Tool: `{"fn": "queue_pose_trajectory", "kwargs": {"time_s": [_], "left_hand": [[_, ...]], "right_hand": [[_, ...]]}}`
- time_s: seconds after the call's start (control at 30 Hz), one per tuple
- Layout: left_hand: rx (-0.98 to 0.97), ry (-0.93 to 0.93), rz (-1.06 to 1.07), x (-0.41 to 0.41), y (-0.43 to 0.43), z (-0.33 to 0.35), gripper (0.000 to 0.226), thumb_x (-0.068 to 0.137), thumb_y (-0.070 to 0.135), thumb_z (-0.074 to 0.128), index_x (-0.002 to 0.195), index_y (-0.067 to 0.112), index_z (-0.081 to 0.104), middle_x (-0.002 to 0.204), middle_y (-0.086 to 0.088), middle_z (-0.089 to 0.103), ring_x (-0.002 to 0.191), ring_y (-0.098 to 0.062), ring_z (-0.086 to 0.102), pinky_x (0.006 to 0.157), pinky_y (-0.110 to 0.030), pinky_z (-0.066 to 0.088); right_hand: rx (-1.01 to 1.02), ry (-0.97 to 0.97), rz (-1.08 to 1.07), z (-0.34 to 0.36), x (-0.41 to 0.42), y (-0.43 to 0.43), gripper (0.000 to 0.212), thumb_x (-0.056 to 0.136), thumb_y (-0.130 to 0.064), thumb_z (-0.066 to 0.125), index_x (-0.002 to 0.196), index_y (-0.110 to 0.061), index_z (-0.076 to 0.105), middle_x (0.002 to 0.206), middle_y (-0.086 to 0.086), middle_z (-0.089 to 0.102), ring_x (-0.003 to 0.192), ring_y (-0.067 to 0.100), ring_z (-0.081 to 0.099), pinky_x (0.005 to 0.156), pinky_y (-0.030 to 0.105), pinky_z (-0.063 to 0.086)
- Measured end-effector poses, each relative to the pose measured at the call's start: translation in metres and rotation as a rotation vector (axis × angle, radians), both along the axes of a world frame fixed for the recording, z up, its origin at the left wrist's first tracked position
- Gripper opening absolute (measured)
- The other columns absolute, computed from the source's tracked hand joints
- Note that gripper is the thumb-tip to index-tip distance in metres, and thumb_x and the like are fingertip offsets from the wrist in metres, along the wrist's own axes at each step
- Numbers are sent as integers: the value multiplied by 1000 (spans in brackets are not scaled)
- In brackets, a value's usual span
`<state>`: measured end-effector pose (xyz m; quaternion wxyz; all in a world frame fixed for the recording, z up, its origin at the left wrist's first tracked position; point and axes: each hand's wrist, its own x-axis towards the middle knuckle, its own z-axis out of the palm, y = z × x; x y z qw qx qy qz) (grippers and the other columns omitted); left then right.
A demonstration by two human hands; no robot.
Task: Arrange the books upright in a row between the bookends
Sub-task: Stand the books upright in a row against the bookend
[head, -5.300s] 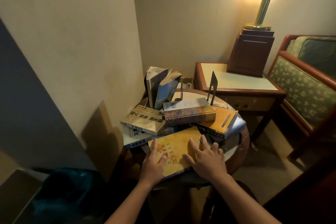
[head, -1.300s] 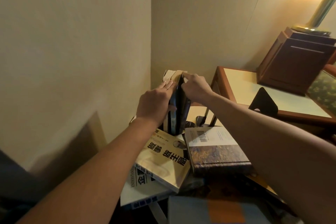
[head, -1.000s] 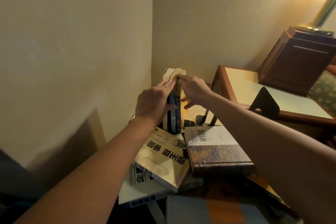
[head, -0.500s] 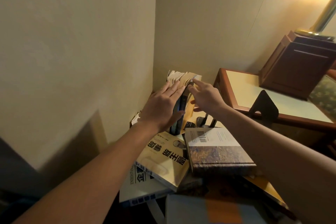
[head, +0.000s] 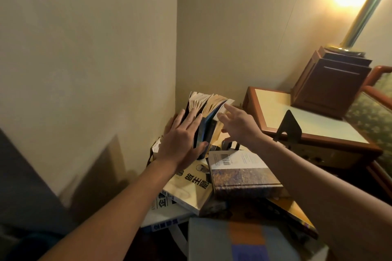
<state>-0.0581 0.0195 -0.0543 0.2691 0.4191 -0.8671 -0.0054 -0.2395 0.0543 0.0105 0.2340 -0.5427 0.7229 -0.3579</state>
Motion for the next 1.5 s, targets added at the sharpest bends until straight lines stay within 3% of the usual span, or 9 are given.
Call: {"fn": "queue_pose_trajectory", "kwargs": {"time_s": [0.27,0.37,0.47,0.53,0.67,0.9,1.0,1.2,1.5], "left_hand": [[270,97,116,36,57,-23,77,93,62,45,157,25,24,166,2,16,152,-24,15,121,-45,18],[353,81,159,52,73,-36,77,93,64,42,156,24,27,166,1,18,150,-24,23,118,-49,30],[453,57,214,66,84,-49,77,93,64,45,156,21,28,164,-1,22,147,-25,29,114,-48,36],[531,51,248,73,87,-58,78,92,65,45,154,20,30,162,-3,28,145,-26,31,113,-48,38],[677,42,313,85,89,-71,80,92,66,47,156,24,25,164,-4,24,147,-30,29,113,-48,39],[831,172,413,97,68,-88,69,91,62,54,151,35,33,149,-3,45,135,-31,44,109,-49,42],[945,418,404,95,58,-86,71,91,54,61,152,33,32,144,-4,52,123,-29,55,95,-38,49],[1060,762,390,90,46,-89,82,80,30,81,150,32,39,140,-4,50,107,-22,54,99,-49,51],[911,884,413,82,43,-92,76,78,23,82,145,24,46,124,5,55,113,-23,58,95,-45,56]], "right_hand": [[61,87,43,-3,7,54,62,98,-38,58,154,-27,34,151,6,48,135,30,50,102,44,50],[49,181,69,-10,17,75,63,98,-33,59,155,-26,33,152,7,47,132,27,51,98,36,47],[65,197,110,-23,28,89,64,98,-29,59,156,-25,32,142,12,56,100,17,63,72,23,52],[78,246,160,-32,35,96,63,98,-28,58,155,-25,33,143,11,56,110,21,63,67,18,48],[58,395,279,-51,49,105,61,98,-31,57,155,-23,34,143,5,56,125,24,56,93,35,55],[191,716,423,-92,53,94,58,100,-49,42,155,-32,31,161,3,32,147,32,21,121,51,21],[222,756,424,-101,54,90,56,102,-50,38,155,-34,28,165,4,21,152,36,6,122,54,5],[226,759,424,-103,54,77,56,101,-54,37,154,-37,30,166,3,18,153,34,0,121,52,-4],[250,832,444,-106,57,77,55,102,-57,30,154,-41,28,167,-2,15,153,35,-8,121,59,-5]]}}
